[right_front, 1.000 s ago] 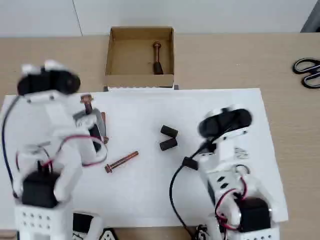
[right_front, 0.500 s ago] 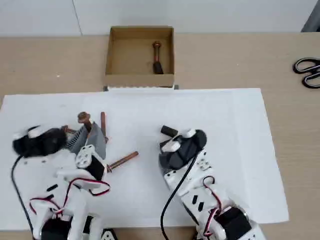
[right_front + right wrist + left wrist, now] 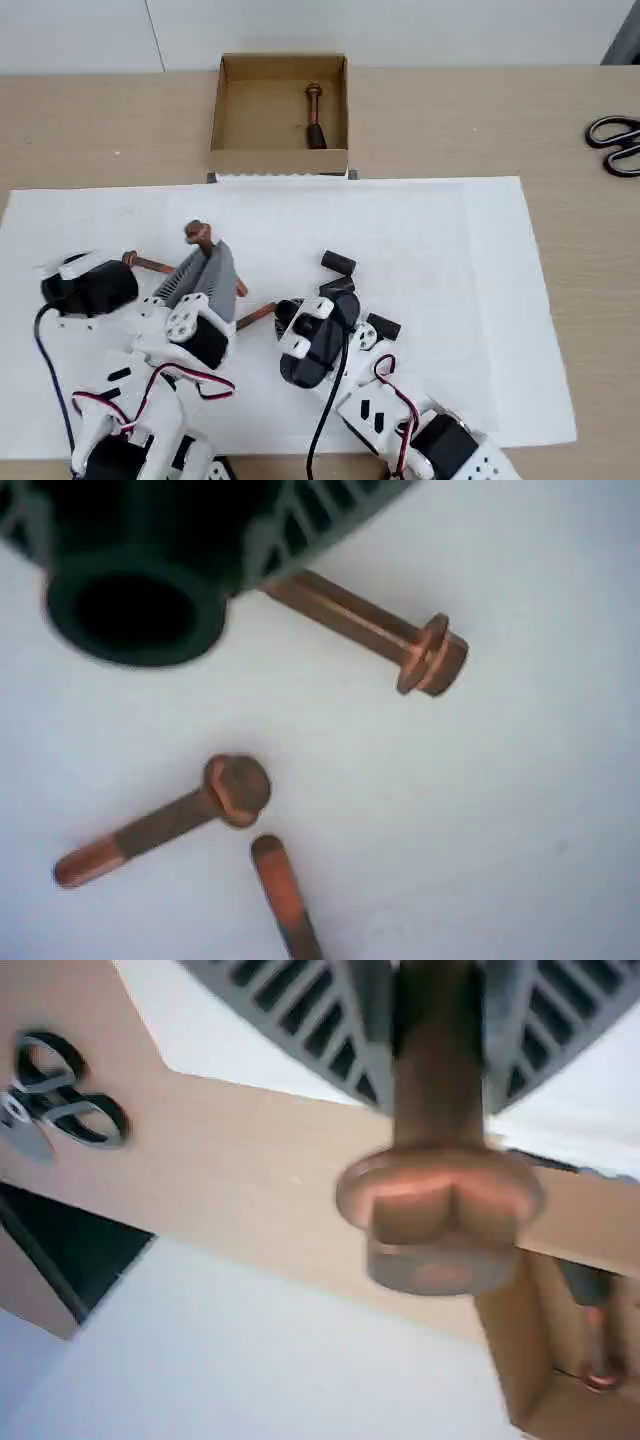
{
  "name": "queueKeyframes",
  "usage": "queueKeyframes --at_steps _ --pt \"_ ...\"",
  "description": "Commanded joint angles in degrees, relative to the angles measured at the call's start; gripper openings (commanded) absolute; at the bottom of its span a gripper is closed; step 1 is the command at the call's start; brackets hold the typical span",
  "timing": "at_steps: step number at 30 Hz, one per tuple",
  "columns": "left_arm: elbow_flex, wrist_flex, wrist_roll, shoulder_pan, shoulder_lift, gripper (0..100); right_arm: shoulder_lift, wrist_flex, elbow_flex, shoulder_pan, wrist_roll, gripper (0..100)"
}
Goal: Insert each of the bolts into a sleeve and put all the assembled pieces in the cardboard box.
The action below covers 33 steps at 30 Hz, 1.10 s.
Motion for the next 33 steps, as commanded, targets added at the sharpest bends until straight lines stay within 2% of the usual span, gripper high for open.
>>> queueKeyframes --at_steps 1,9,23,28,33 --pt "-0.31 -1.85 0.18 2.99 -0.70 0 -0.84 -1.98 -0.26 -0.92 1.32 0.2" --pt "-0.22 -1.58 0.18 7.56 -0.70 0 -0.84 -1.98 -0.44 -0.92 1.23 0.2" --pt "5.58 -2.02 0.18 7.56 -0.70 0 -0.84 -4.26 -1.67 -0.92 1.32 0.2" --pt "6.55 -6.59 3.43 7.56 -0.70 0 -0.84 -4.53 -1.58 -1.01 1.14 0.2" --pt "7.25 -7.30 3.69 7.56 -0.70 0 -0.84 -4.62 -1.67 -0.84 1.14 0.2"
